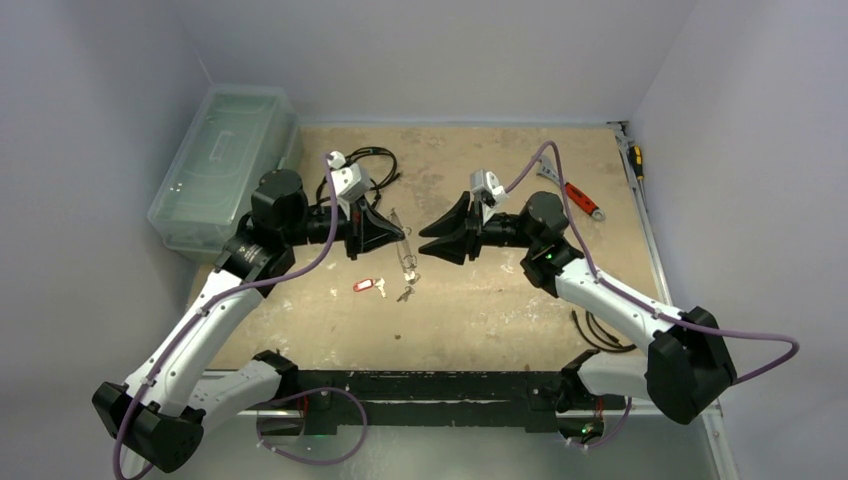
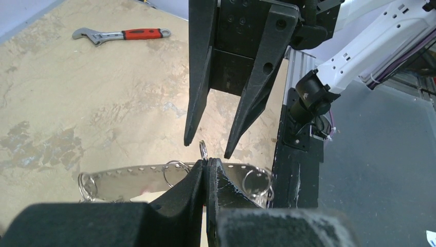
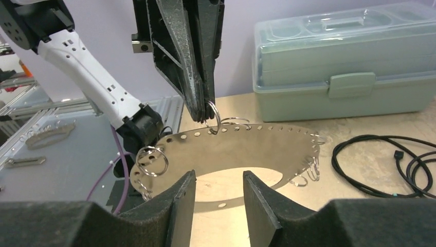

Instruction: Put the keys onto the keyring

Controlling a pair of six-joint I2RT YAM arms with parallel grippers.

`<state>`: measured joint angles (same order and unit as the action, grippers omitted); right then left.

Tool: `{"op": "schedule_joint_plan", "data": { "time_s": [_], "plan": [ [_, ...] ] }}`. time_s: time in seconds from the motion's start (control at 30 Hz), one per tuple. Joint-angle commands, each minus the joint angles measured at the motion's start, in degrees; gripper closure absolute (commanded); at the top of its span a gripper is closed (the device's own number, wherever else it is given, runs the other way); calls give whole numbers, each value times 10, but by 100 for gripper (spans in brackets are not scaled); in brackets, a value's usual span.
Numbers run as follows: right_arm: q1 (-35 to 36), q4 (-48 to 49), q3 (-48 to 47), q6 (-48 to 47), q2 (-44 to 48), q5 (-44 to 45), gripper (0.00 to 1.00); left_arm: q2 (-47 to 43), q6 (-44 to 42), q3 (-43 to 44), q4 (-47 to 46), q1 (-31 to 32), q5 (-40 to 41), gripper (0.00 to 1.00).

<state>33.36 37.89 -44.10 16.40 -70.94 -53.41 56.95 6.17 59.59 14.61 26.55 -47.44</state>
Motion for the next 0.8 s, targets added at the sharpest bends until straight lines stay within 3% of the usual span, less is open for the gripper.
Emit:
{"op": "schedule_joint_plan", "data": {
  "time_s": [0.0, 0.37, 0.77],
  "plan": [
    [1, 26, -20, -17, 10, -37, 59, -2, -30, 27, 19, 0, -20, 100],
    [1, 190, -5, 109, -21, -44, 64, 4, -38, 25, 14, 1, -55, 100],
    [3, 175, -10, 103, -26, -35, 66, 14, -42, 24, 15, 10, -66, 100]
  ]
}}
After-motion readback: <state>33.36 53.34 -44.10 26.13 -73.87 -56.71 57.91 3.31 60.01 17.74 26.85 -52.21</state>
